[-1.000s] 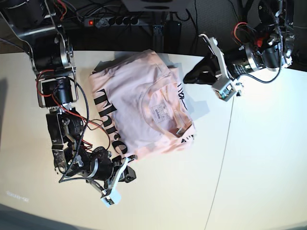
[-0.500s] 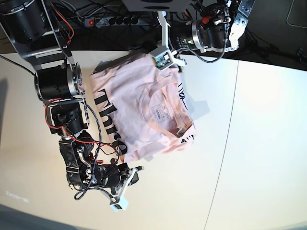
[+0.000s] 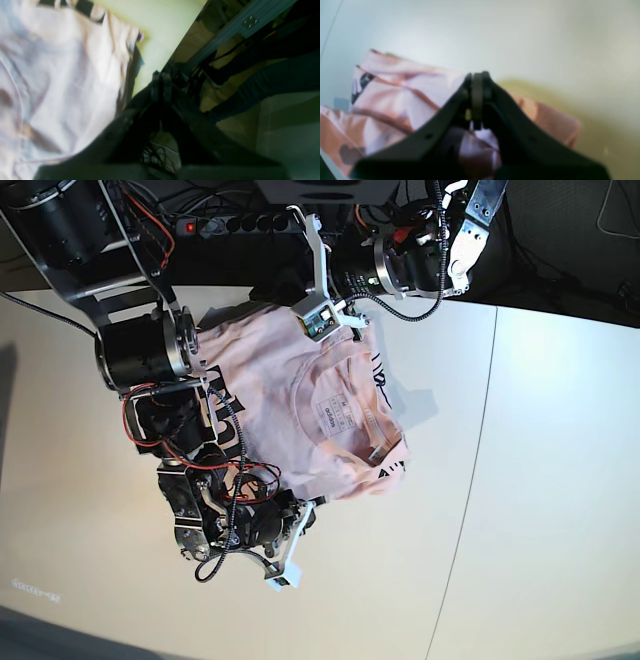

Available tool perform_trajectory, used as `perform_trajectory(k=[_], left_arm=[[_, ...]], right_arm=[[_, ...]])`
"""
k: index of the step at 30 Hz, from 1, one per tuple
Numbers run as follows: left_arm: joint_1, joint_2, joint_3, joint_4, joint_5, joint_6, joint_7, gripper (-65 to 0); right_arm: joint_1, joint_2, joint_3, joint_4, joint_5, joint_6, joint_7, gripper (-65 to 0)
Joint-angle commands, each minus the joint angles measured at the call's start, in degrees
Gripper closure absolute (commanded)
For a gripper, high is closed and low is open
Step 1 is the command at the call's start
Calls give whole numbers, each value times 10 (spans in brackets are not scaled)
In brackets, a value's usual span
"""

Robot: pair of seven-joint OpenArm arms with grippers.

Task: Fold the T-shirt properly
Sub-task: 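Grasp the folded shirt's edge with the left gripper and flip it over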

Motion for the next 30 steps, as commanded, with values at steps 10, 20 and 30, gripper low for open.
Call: perform_trajectory(k=[10,20,30], left_arm=[[-63,3,36,-90,8,-5,-11,0],[-79,-14,37,-133,74,-5,-13,0],[-134,-111,-17,-163,49,-5,-31,0]], right_arm=[[25,-2,2,6,7,6,-6,0],[23,3,2,6,-14,6,-76,0],[0,61,2,7,76,8,-114,0]])
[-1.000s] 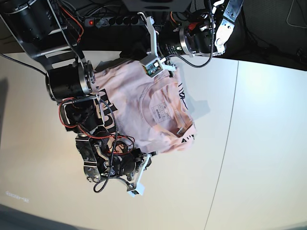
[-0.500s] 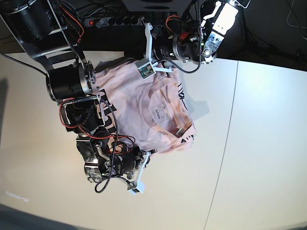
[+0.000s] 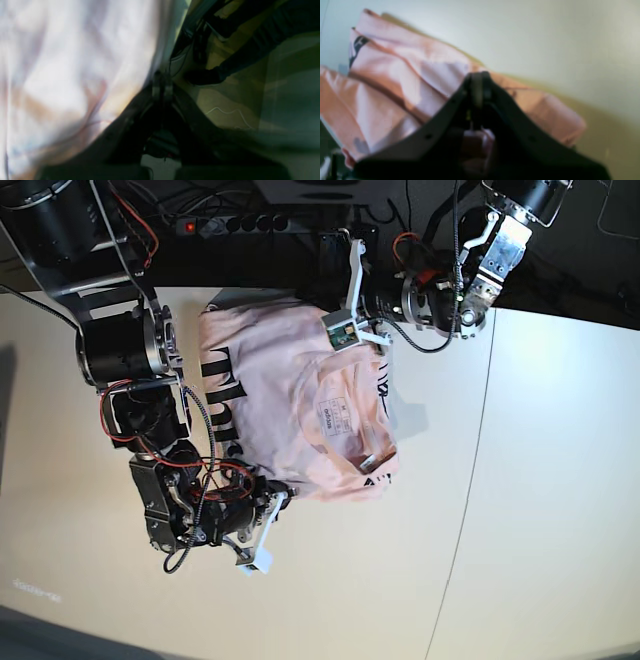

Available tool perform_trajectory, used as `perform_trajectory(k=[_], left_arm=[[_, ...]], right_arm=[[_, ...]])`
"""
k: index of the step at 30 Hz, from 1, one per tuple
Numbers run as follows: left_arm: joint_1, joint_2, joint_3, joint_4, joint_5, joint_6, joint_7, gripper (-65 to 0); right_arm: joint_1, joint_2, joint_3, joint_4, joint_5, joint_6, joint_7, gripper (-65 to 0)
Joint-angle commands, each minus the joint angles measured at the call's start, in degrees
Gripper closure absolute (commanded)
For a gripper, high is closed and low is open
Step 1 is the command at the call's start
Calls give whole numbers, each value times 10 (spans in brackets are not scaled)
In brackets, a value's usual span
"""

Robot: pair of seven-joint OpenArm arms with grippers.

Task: Fold the T-shirt properly
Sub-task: 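Grasp the folded shirt's edge with the left gripper and flip it over, then press the folded shirt's sides inward with both grippers to square it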

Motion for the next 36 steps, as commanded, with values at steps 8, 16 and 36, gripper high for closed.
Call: perform_trajectory(k=[8,16,36], left_arm=[[-63,-17,-85,-1,37,38,11,0],[-134,-16,-85,-89,22,38,10,0],[-239,-17,-85,-181,21,38,-8,0]], right_arm=[[-23,61,1,15,90,21,-51,0],[-80,100,1,36,179,30,-80,0],[-306,143,2,344,236,31,-93,0]])
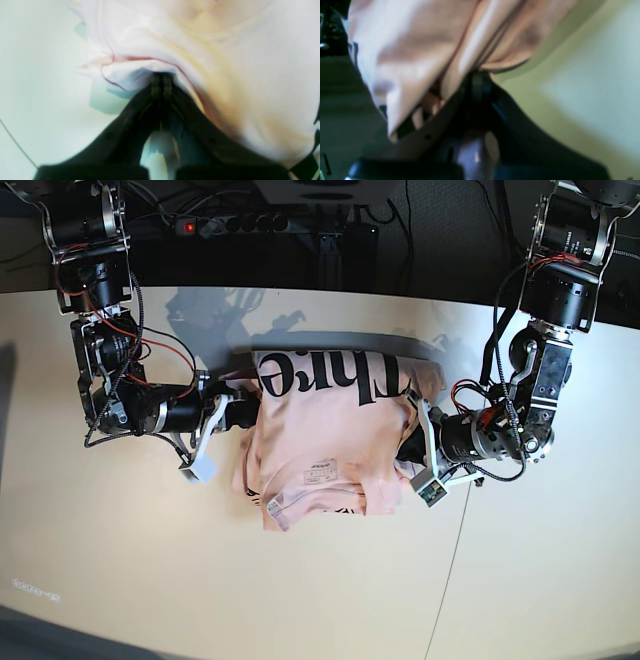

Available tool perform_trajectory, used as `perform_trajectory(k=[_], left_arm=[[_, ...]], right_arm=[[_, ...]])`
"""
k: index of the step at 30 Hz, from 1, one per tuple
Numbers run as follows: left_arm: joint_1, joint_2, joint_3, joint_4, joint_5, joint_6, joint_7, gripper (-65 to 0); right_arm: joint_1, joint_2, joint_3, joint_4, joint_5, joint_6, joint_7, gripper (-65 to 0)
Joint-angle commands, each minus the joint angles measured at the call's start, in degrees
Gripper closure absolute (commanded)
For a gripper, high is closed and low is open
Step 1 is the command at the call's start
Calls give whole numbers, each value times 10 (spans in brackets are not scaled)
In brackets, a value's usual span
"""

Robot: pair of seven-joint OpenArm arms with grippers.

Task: Fold the T-shirt properly
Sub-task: 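Press the folded shirt's sides inward with both grippers to square it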

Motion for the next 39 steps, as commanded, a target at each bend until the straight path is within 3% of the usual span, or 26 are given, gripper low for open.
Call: perform_trajectory(k=[1,6,9,12,15,21,25,32,39], left_arm=[[-14,-3,-3,8,-10,4,-11,0],[-15,-5,-3,8,-18,4,-12,0],[-20,-16,-4,10,-54,10,-11,0],[-32,-24,-18,10,-79,11,-2,-82],[-41,-28,-56,11,-110,11,26,-92],[-36,-44,-142,48,-251,4,118,-92],[-21,-63,-160,94,-281,4,131,-92],[-1,-66,-160,113,-300,4,131,-92],[44,-65,-154,172,-381,4,182,-91]], right_arm=[[-7,5,-2,9,-24,27,-28,0],[-18,5,14,28,-35,27,-27,0],[-18,5,42,29,-34,27,-26,0],[-18,9,78,30,-33,27,-26,0],[-18,26,107,30,-21,27,-28,0],[-19,70,143,52,25,28,-40,0],[-19,86,146,72,43,31,-45,0],[-18,68,146,73,43,31,-47,0],[-7,44,146,112,107,44,-71,0]])
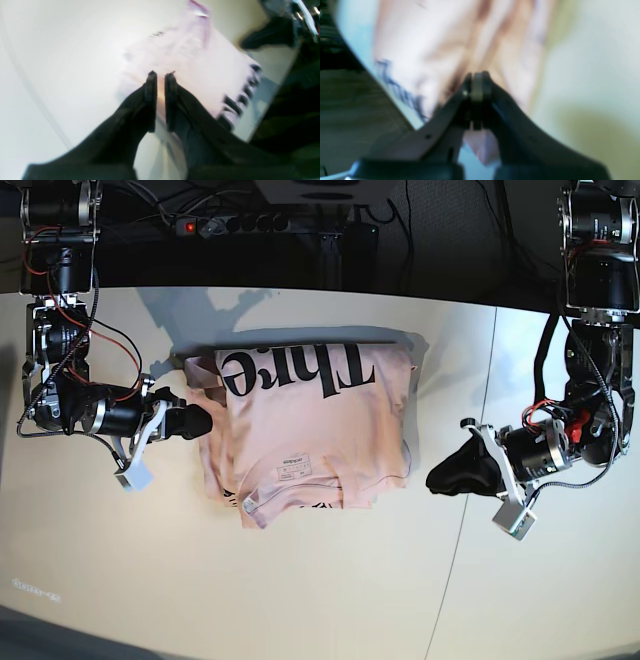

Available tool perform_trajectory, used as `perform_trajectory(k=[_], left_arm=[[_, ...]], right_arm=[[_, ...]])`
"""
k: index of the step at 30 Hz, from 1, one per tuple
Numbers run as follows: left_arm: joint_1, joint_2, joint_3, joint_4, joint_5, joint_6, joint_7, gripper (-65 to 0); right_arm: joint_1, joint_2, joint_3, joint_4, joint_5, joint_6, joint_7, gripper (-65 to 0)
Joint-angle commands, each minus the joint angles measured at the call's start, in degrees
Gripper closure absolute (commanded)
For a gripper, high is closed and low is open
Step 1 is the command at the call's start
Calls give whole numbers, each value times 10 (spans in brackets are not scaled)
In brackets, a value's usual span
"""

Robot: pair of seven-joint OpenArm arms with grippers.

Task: Fold the T-shirt properly
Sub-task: 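Press the folded shirt's sides inward with both grippers to square it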

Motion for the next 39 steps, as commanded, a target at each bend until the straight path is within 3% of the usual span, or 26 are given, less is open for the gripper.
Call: perform_trajectory(k=[1,9,13,24,28,33,39], left_arm=[[-1,-7,3,22,-12,0,-9,-91],[50,-6,59,44,-12,0,-15,-91],[51,-1,67,44,-12,0,-15,-91],[82,79,68,41,-6,0,-26,-91],[82,97,68,5,73,0,-86,-91],[82,101,68,-66,90,0,-115,-91],[82,101,68,-74,161,0,-158,-91]], right_arm=[[15,-5,4,16,25,40,1,0],[19,-107,-58,62,43,43,-13,0],[19,-129,-118,61,11,42,-8,0],[17,-92,-122,-1,-47,42,23,0],[17,-72,-122,-42,-77,42,45,0],[17,-49,-122,-94,-80,42,59,0],[17,-46,-122,-120,-79,42,68,0]])
